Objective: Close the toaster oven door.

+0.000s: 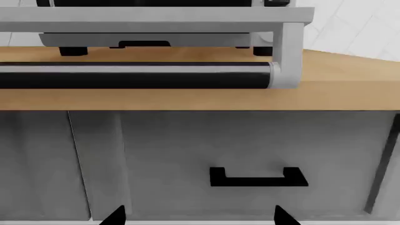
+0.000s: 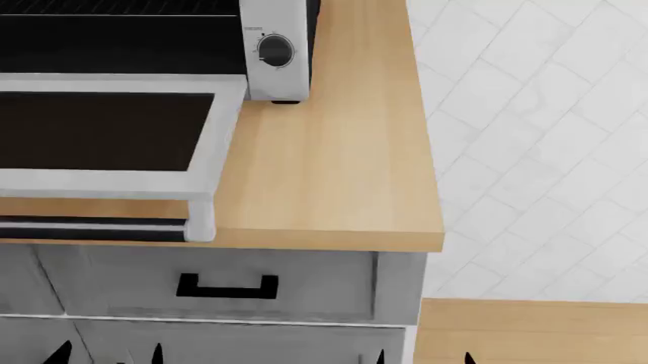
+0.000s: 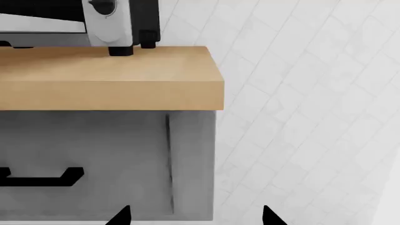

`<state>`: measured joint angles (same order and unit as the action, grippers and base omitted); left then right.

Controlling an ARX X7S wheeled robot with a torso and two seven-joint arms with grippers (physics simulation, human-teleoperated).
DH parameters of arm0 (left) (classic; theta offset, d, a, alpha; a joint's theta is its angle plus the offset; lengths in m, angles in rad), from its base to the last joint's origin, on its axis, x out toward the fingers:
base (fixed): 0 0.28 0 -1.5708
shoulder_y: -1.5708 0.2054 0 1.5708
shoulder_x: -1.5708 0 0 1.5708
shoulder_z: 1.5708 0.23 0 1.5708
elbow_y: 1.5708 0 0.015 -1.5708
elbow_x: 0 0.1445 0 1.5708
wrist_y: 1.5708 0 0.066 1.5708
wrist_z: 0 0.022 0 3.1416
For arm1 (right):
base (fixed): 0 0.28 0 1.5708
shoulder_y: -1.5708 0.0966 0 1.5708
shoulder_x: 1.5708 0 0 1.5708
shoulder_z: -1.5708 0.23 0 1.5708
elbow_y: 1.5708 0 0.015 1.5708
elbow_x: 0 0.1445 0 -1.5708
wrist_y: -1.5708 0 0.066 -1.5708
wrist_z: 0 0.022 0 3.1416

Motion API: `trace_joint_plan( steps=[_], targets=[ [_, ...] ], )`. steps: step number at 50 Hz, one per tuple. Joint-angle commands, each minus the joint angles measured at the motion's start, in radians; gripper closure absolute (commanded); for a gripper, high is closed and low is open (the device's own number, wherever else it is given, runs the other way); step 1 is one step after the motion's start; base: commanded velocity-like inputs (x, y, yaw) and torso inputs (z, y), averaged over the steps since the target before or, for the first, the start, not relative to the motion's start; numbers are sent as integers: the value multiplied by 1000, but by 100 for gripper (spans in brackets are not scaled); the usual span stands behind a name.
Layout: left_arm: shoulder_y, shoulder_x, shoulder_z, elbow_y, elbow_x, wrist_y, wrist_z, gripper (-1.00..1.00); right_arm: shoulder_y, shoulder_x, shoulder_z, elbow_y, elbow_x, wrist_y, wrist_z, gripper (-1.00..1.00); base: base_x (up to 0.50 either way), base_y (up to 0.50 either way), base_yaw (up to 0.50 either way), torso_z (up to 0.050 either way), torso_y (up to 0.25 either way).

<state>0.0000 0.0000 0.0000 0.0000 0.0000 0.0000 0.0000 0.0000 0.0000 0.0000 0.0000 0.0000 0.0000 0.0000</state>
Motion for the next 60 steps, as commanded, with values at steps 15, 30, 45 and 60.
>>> trace_joint_plan(
  steps=[15, 30, 45, 60],
  targets=[
    [13, -61, 58, 47, -108, -34, -9, -100, -15, 53, -60, -21, 58, -8, 50, -100, 0, 0, 0, 7, 0],
    [-1, -80, 85, 61, -121, -52, -37, -100, -7, 74, -79, -21, 90, -12, 72, -100, 0, 0, 0, 50, 0],
    [-6, -108, 113, 67, -139, -53, -37, -100, -3, 95, -95, -52, 105, 8, 97, -100, 0, 0, 0, 50, 0],
    [-88, -163, 76, 295, -207, -365, -101, -100, 36, 168, -58, -425, 107, 239, 168, -100, 0, 0, 0, 27, 0]
  ],
)
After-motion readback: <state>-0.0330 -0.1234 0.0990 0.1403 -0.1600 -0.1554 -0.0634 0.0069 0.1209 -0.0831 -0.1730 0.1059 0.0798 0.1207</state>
